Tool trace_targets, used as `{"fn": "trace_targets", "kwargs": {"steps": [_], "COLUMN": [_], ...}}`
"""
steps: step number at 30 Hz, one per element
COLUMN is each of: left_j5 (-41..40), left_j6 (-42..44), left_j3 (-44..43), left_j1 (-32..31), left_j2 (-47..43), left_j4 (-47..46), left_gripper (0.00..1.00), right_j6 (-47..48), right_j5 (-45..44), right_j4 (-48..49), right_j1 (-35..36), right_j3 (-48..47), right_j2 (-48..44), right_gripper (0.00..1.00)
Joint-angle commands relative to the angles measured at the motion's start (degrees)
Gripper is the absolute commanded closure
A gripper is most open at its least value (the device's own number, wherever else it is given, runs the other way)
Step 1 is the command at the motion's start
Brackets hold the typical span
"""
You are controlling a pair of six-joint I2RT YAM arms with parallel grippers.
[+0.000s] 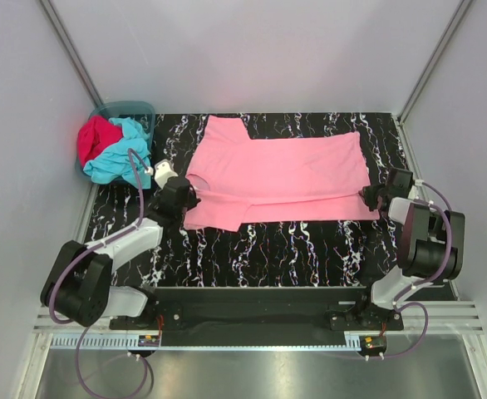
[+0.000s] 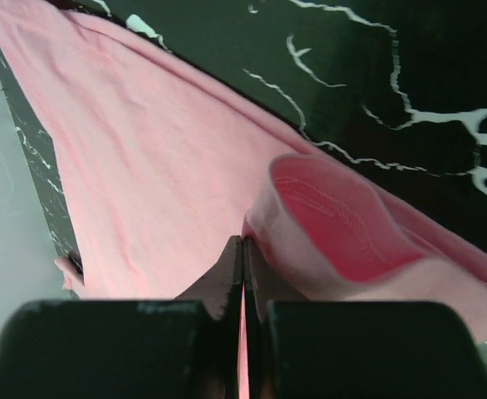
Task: Fold and stack the t-shirts
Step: Fold the tshirt
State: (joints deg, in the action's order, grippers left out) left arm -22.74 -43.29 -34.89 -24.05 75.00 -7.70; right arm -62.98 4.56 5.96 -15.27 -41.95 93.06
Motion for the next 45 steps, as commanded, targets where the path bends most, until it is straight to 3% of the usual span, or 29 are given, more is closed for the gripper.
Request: {"fn": "trace_targets", "kwargs": {"steps": [1, 9, 11, 13, 14, 16, 18, 20, 24, 27, 30, 34, 42, 45], "left_j5": [0.50, 1.12, 1.30, 1.56, 1.73, 1.82, 1.91, 1.91, 2.17, 2.88, 3.32, 4.27, 12.53, 19.38], "left_j6": [0.84, 1.54, 1.54, 1.54, 1.54, 1.45, 1.36, 1.19, 1.36, 1.19, 1.63, 3.91, 8.92, 11.64], "left_j3": [-2.72, -2.81, -2.99, -3.16, -3.16, -3.34, -3.51, -3.60, -3.86, -5.79, -8.95, -19.82, -42.08, -47.61], "left_j1": [0.59, 0.67, 0.59, 0.76, 0.76, 0.76, 0.68, 0.68, 0.67, 0.24, -1.08, -2.66, 1.46, 5.41], "left_j2": [1.28, 1.90, 2.08, 2.25, 2.43, 2.69, 2.96, 2.78, 1.47, 0.24, -1.08, -0.83, 13.22, 19.64], "left_j4": [-5.13, -5.92, -5.83, -5.83, -5.83, -5.57, -5.39, -5.48, -5.30, -4.78, -2.94, 1.37, 9.90, 9.90], "left_gripper": [1.00, 1.00, 0.96, 0.85, 0.66, 0.44, 0.31, 0.26, 0.24, 0.25, 0.25, 0.25, 0.25, 0.25], "right_j6": [0.58, 0.75, 0.75, 1.10, 1.37, 1.72, 2.07, 2.25, 2.86, 5.76, 8.75, 11.82, 14.46, 15.60], "right_j5": [-3.24, -3.33, -3.76, -3.85, -3.77, -3.33, -3.06, -1.93, -1.83, -2.45, 0.09, 3.79, 0.55, -2.53], "right_j4": [3.19, 3.71, 3.71, 3.71, 3.71, 4.32, 4.76, 6.60, 6.35, 0.31, -5.22, -13.23, -26.51, -26.43], "right_j1": [1.12, 1.29, 1.29, 1.29, 1.29, 1.29, 1.29, 1.38, 2.87, 5.85, 7.79, 9.29, 9.29, 9.20], "right_j3": [-3.22, -3.40, -3.22, -3.40, -3.40, -3.66, -3.49, -2.70, -2.78, -7.25, -14.80, -26.39, -43.02, -45.40], "right_j2": [1.34, 3.71, 3.80, 3.80, 3.80, 3.80, 3.54, 2.40, -3.31, -7.97, -9.12, -7.63, -1.22, 1.86], "right_gripper": [1.00, 1.00, 0.99, 0.83, 0.74, 0.55, 0.48, 0.42, 0.41, 0.41, 0.41, 0.41, 0.41, 0.41]}}
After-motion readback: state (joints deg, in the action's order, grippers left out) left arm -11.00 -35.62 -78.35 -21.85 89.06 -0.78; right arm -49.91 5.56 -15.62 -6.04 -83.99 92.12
